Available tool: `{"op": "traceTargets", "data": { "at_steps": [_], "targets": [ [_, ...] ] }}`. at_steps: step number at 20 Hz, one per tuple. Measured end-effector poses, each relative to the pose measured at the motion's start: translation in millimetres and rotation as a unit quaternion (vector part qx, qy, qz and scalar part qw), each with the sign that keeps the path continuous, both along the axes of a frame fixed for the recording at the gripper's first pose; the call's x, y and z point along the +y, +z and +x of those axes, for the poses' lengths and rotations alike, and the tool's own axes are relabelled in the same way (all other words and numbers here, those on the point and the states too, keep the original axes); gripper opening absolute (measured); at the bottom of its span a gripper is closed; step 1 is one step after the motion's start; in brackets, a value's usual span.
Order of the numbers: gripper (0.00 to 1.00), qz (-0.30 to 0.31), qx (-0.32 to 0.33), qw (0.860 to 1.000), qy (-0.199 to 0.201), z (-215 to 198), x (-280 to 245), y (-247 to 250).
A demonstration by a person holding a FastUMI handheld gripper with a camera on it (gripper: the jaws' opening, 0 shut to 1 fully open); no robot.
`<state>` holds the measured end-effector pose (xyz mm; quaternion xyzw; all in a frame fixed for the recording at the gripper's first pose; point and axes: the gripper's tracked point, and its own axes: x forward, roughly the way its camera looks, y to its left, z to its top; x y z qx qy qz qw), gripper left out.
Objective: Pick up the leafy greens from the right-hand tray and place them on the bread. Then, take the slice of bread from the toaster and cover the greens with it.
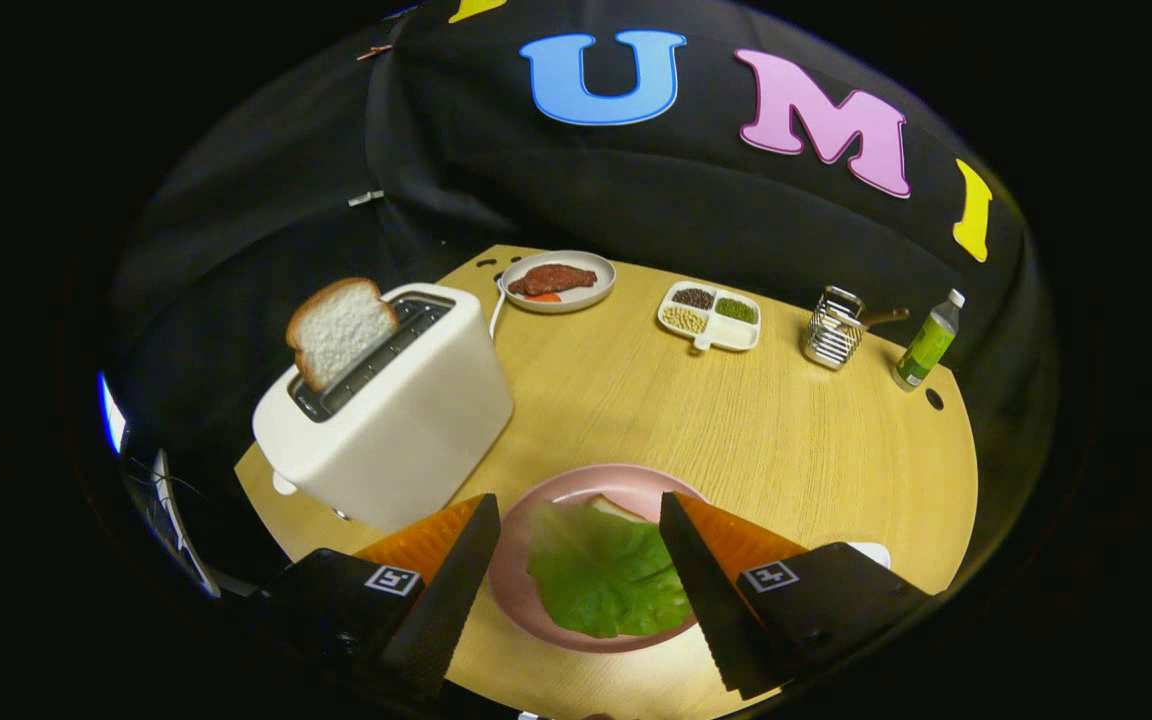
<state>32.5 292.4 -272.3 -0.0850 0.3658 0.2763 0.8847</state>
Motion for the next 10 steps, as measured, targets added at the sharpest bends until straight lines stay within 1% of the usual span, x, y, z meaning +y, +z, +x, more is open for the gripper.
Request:
{"op": "traceTargets", "data": {
  "at_steps": [4,7,10],
  "targets": [
    [1.0,0.014,-0.05,0.998,0.044,5,32,43],
    [1.0,0.037,-0.068,0.994,0.073,-4,69,70],
    [1.0,0.049,-0.08,0.99,0.105,-7,108,84]
  ]
}}
